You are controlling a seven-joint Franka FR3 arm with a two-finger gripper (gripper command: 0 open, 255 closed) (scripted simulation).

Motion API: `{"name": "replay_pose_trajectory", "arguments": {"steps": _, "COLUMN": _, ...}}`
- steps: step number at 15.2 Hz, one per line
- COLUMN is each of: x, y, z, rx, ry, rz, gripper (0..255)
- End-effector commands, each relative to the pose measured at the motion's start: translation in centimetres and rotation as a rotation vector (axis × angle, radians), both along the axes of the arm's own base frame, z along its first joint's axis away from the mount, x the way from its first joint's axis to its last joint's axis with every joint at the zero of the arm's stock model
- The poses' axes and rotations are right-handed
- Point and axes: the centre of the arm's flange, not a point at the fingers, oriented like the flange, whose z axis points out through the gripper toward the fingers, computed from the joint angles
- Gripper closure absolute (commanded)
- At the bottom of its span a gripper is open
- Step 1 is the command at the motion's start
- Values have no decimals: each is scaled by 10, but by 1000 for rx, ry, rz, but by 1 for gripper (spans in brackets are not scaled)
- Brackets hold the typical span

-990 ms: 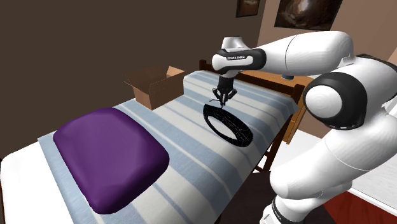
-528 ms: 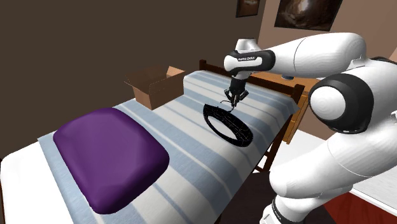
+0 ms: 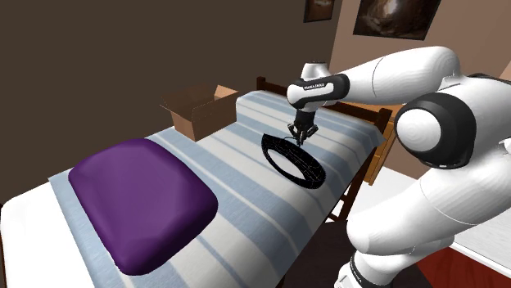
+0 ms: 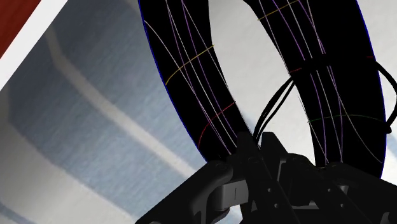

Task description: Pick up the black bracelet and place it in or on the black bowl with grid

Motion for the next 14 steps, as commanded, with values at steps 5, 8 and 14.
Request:
{"name": "replay_pose_trajectory", "arguments": {"steps": 5, "x": 0, "y": -1, "z": -32, "rx": 0, "ry": -1, "rz": 0, "gripper": 255}}
{"name": "replay_pose_trajectory", "arguments": {"steps": 8, "x": 0, "y": -1, "z": -32, "rx": 0, "ry": -1, "rz": 0, "gripper": 255}}
{"name": "replay_pose_trajectory", "arguments": {"steps": 14, "x": 0, "y": -1, "z": -32, "rx": 0, "ry": -1, "rz": 0, "gripper": 0}}
